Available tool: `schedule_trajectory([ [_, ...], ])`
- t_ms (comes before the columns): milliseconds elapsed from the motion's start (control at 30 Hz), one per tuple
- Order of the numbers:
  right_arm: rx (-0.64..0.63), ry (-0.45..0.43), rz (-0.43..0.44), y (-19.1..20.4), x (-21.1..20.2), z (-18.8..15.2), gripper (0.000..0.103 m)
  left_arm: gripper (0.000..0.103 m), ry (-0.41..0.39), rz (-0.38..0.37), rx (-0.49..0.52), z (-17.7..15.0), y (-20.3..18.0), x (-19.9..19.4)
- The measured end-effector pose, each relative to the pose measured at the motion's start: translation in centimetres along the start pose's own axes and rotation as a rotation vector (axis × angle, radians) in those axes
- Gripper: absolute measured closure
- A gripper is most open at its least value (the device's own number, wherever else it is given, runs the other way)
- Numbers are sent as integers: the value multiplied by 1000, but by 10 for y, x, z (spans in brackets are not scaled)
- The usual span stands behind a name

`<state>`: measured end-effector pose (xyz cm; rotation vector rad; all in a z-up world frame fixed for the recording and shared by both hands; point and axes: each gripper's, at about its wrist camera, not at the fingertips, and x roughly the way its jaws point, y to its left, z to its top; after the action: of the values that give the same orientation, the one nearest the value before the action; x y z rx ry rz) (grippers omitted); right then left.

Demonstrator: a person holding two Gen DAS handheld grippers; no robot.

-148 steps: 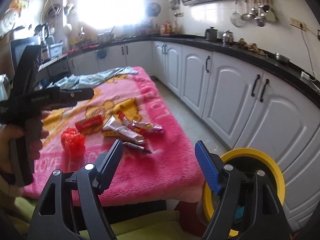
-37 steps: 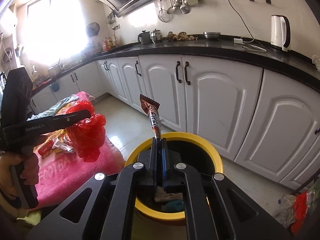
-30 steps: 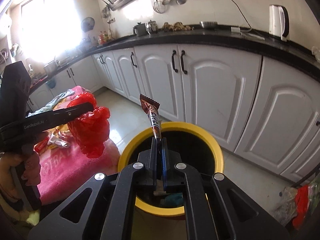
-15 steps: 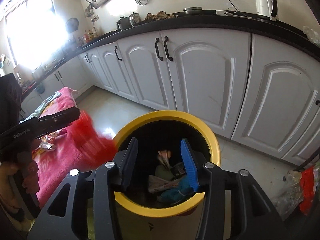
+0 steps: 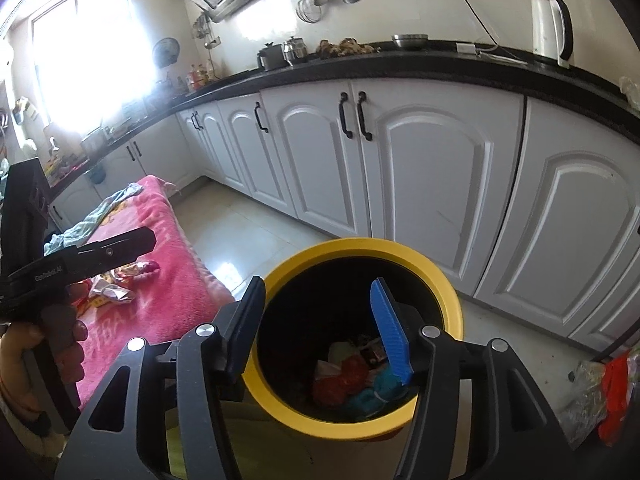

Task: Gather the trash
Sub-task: 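Move both tools back over the remaining trash on the blanket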

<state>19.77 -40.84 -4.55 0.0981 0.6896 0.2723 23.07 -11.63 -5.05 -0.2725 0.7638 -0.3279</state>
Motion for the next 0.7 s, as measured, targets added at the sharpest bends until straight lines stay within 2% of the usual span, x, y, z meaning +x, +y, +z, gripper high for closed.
schedule_trajectory([
  [500,-134,-24,53,61,-8,3,47,11,-98,71,-64,2,48,-56],
  [700,-205,-26,81,90,-9,0,43,11,-129,89,-101,1,67,-75],
])
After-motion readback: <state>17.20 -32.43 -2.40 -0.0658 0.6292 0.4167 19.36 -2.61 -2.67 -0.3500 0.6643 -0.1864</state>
